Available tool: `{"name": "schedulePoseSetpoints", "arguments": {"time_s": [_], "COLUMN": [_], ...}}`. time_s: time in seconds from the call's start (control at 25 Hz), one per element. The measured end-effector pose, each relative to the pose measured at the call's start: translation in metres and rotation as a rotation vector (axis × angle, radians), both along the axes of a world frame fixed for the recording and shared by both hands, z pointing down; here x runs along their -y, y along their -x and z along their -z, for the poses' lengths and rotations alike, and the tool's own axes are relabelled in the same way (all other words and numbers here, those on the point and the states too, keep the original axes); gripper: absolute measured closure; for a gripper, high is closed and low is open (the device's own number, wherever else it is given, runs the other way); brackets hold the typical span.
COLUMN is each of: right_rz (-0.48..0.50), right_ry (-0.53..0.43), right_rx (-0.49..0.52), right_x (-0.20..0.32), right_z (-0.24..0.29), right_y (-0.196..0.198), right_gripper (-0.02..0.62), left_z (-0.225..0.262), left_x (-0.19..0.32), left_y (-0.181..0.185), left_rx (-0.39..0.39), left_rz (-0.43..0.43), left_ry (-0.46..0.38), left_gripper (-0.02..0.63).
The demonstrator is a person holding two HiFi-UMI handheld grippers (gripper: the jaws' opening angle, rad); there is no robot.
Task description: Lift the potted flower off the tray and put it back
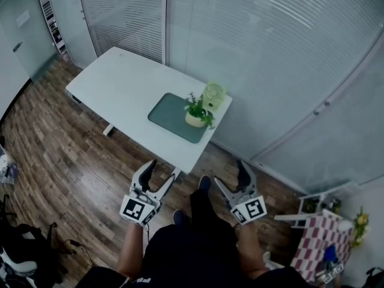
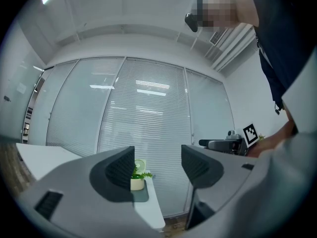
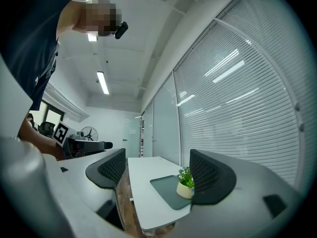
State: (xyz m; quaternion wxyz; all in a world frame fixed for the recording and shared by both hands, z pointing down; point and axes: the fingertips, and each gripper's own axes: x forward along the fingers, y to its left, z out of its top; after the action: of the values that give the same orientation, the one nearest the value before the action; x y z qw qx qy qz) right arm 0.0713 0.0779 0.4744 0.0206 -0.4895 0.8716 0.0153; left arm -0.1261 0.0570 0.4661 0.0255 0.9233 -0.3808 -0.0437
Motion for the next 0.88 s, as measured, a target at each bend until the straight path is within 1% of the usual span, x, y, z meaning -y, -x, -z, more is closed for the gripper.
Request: {"name": "schedulePoseSetpoints", "arguments": {"time_s": [0.16,0.52,0.72,0.88], "right_rz": [-0.006,-0.01,-0.016,-0.028], "right_ry": [0.002,0.001,-0.004,0.0], "right_rx": [-0.011,0.017,0.006,0.011], "right_x": [-0.004,-0.002,0.012,0.028], "right_z": [-0.005,-0.008,-0.013,-0.015], "right_y": [-0.004,-0.009,-0.015,-0.022], "right_gripper": [0.224,0.224,0.224,0.224], "left_z": [-0.004,-0.01,-0.008,-0.011], "left_x": [-0.004,0.005,0.016,0.028], "left_y": [-0.003,-0.005,-0.014,-0.019], "left_rx": [0.0,0.027,0.005,0.02], "left_rz": [-0.002,-0.005,-0.026,-0.028], "left_ry": [0.006,0.005,0.016,0.02], "left_gripper": [0.331,0.331,0.331,0.331]}}
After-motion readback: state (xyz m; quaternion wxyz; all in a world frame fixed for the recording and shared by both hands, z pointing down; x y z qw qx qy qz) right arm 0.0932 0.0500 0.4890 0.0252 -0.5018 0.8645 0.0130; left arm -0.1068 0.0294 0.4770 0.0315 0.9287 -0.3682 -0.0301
